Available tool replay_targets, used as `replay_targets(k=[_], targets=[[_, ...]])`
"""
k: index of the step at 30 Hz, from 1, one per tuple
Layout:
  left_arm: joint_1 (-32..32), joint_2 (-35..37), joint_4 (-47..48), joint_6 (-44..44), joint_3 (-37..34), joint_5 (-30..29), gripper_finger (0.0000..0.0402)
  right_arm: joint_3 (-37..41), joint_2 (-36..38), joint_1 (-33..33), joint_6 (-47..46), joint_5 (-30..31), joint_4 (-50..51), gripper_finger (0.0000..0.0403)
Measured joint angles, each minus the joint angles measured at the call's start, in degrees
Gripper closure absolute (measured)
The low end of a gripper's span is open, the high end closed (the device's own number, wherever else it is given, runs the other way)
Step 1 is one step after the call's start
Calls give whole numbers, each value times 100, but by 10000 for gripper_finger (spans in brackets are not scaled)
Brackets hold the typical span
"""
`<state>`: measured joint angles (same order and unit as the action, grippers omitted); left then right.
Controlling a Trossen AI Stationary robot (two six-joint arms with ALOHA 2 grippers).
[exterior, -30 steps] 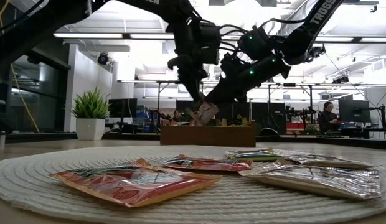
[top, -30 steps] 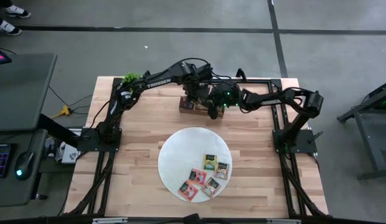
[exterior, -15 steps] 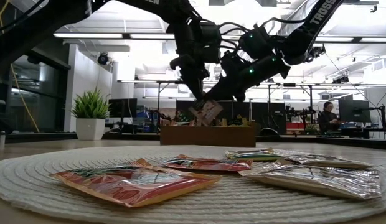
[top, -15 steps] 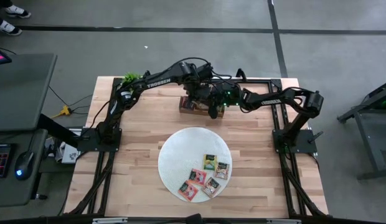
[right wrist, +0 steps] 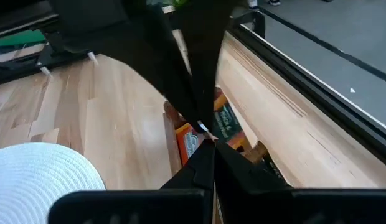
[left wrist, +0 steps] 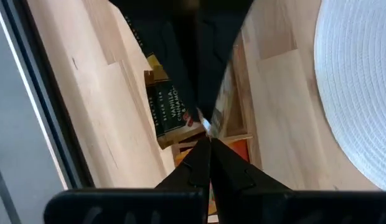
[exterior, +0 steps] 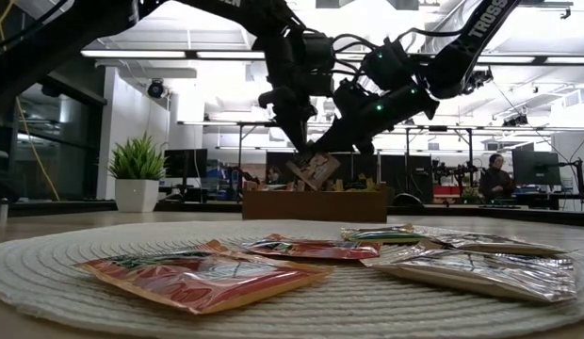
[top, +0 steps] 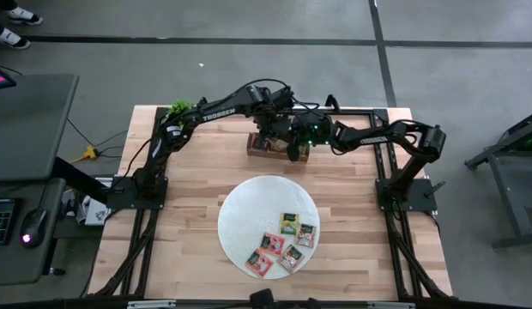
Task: Pick & Place Tea
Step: Put the brown tea bag into the middle section of the wooden organizer
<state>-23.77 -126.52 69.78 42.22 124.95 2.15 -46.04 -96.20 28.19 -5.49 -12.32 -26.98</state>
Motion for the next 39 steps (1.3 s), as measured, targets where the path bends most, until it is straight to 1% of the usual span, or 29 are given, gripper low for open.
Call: replay_targets(k=[2,7,12,15,17,22,24,26,33,39], targets=[[-83,30,75,-45,0,6,401,0,0,28,-114,46,-69,401],[-369,240,249,-243,0,-21,401,2,2,83,-410,386,-349,402],[-597,543,236,-348,-2,337,401,2,1,68,-588,495,-421,402],[-703,764,91,-367,-2,552,401,22,-81,61,-773,489,-650,402],[-759,919,-30,-394,-2,674,401,230,-98,58,-984,523,-1105,402],[-809,1180,-227,-498,-2,892,401,1176,-98,57,-1747,859,-2661,403],[-806,1270,-382,-501,-2,1045,401,1413,-98,39,-1937,928,-3075,403],[-784,1309,-543,-505,4,1353,401,1532,-98,-35,-2007,1014,-3321,403],[-614,1300,-1219,-653,-48,2239,401,1454,-199,-205,-2146,1292,-3336,403],[-381,1318,-1428,-716,-300,2361,401,1305,-446,-208,-2303,1348,-3328,403]])
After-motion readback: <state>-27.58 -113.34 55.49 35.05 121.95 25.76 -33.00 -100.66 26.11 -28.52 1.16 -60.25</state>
